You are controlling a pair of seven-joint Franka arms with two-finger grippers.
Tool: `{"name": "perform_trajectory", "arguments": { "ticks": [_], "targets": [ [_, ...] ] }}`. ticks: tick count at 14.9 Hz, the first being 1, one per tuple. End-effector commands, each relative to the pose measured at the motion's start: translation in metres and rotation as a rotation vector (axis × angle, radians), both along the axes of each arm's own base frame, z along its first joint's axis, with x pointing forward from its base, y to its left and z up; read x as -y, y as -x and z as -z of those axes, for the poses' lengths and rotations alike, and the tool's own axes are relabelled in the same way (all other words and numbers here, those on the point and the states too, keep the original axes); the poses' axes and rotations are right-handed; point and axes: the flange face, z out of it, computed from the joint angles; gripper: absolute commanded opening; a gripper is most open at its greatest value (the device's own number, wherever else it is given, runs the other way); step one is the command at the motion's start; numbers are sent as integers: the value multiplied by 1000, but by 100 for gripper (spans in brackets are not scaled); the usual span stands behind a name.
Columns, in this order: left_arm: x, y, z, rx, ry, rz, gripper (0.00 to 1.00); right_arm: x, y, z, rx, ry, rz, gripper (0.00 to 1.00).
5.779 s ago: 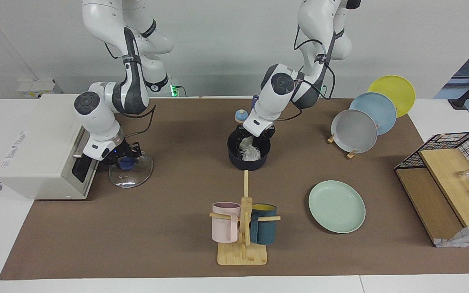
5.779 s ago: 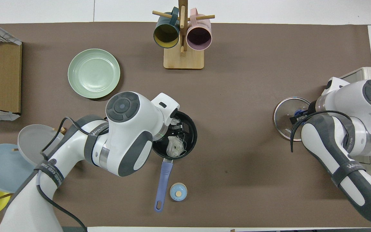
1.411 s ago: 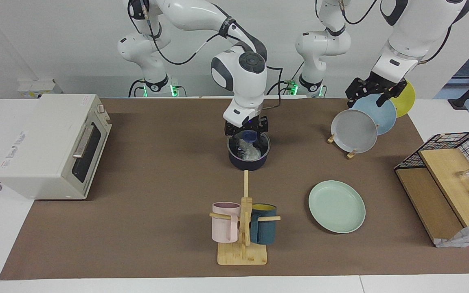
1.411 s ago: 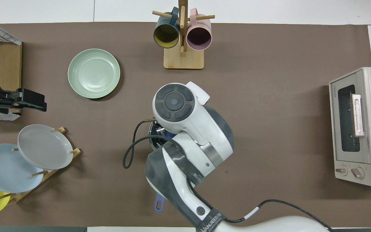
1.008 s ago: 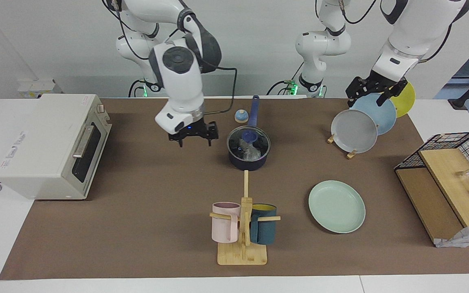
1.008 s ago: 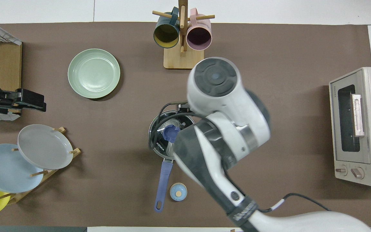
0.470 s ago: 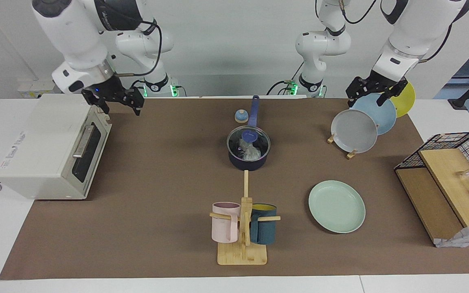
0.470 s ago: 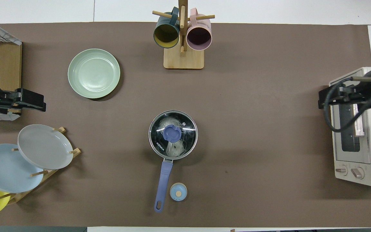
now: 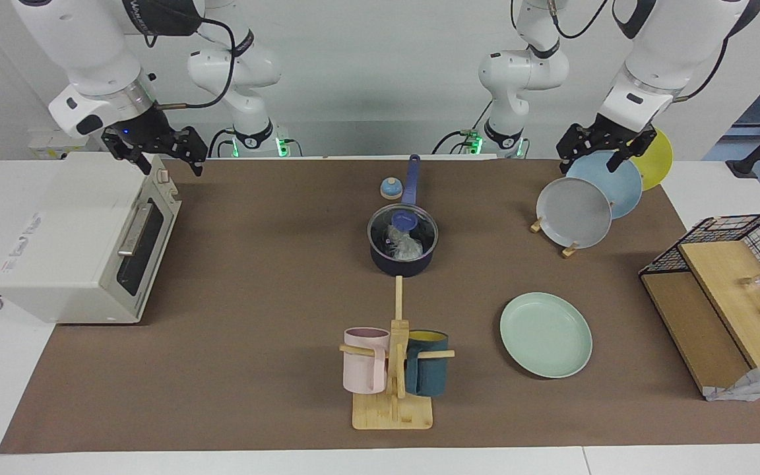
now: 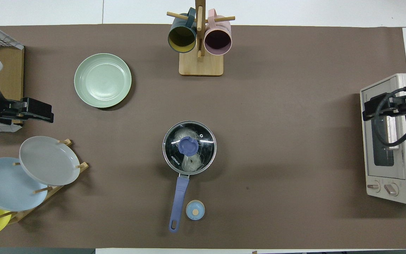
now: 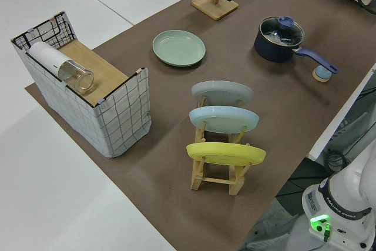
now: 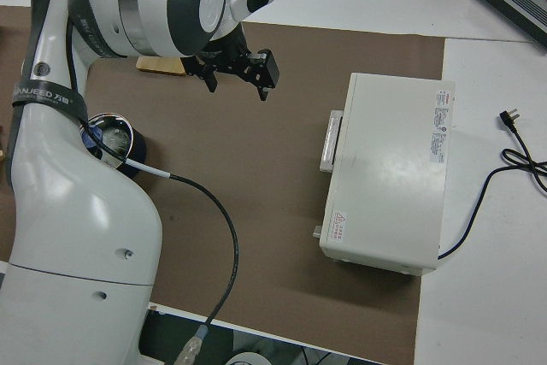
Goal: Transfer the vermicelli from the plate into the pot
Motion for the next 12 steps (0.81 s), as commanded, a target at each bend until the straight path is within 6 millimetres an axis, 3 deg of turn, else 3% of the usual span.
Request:
{"name": "perform_trajectory", "arguments": {
  "ticks": [1, 9, 12],
  "targets": [
    [-7, 4, -4, 1, 12, -4, 100, -5, -2, 0, 7, 12, -36, 100],
    [-12, 6, -5, 1, 11, -16, 100, -6, -3, -2, 2, 53, -85, 100],
    [-13, 5, -5, 3, 11, -19, 100, 9, -2, 0, -3, 52, -67, 100]
  ]
}}
